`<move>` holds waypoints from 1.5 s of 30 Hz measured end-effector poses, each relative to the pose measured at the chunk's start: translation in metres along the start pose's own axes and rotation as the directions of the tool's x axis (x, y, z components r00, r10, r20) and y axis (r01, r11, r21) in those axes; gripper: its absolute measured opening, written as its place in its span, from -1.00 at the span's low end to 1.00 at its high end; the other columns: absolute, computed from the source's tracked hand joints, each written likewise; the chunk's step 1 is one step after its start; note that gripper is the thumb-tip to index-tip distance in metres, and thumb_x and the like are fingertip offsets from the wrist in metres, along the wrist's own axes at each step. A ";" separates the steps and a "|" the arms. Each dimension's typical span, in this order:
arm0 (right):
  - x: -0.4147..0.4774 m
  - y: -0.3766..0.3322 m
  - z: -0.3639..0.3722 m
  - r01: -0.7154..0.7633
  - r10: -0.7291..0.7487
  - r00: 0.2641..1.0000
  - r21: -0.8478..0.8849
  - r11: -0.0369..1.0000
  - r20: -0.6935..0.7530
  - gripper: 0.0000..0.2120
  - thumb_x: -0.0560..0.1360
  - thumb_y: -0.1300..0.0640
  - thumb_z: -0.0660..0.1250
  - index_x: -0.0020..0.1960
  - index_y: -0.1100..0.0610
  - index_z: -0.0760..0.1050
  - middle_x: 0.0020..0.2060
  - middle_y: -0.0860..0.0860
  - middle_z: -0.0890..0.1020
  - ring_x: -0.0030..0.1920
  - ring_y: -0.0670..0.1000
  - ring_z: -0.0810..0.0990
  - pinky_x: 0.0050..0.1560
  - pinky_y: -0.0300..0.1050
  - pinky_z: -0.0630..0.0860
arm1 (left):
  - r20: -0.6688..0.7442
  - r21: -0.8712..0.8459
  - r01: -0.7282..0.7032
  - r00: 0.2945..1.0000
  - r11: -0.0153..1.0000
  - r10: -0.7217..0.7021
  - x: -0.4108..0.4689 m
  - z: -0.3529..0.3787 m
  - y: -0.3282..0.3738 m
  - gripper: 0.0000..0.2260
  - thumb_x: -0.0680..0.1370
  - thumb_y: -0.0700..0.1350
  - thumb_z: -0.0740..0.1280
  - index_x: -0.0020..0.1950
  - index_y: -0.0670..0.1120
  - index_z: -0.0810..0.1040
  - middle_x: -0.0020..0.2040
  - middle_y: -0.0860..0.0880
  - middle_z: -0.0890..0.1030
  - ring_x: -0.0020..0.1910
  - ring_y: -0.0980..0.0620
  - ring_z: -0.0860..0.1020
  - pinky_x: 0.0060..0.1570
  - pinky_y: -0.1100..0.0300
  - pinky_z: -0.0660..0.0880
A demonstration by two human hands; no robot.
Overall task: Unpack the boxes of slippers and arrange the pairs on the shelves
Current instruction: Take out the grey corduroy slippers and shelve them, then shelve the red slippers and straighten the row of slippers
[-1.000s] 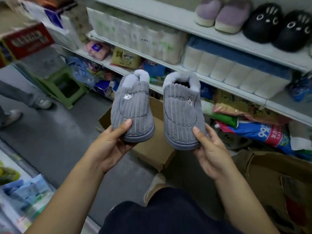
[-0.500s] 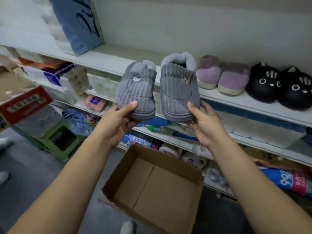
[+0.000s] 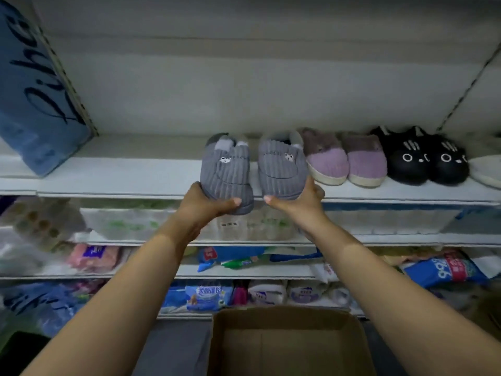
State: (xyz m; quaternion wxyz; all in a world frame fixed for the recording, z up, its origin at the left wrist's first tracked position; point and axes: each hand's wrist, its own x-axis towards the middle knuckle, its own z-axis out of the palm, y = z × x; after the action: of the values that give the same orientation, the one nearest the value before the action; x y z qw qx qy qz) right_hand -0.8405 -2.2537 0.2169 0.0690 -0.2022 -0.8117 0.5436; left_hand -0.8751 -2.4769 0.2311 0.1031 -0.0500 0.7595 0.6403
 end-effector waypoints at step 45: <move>-0.213 0.129 -0.185 0.442 -0.461 0.864 -0.745 0.499 0.204 -0.32 0.56 -0.21 0.20 0.56 0.14 0.25 0.54 0.10 0.29 0.57 0.11 0.18 0.56 0.06 0.17 | 0.403 0.700 -0.654 0.694 0.288 0.597 -0.196 0.124 -0.081 -0.38 0.55 0.20 0.26 0.52 -0.11 0.40 0.51 -0.17 0.41 0.48 -0.23 0.37 0.42 -0.22 0.35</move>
State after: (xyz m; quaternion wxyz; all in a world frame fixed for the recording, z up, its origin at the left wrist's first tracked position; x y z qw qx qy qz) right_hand -0.5529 -2.1388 0.1964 0.1241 0.0012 -0.9868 0.1037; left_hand -0.6561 -2.3798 0.1764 -0.1204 0.3229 0.9145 0.2121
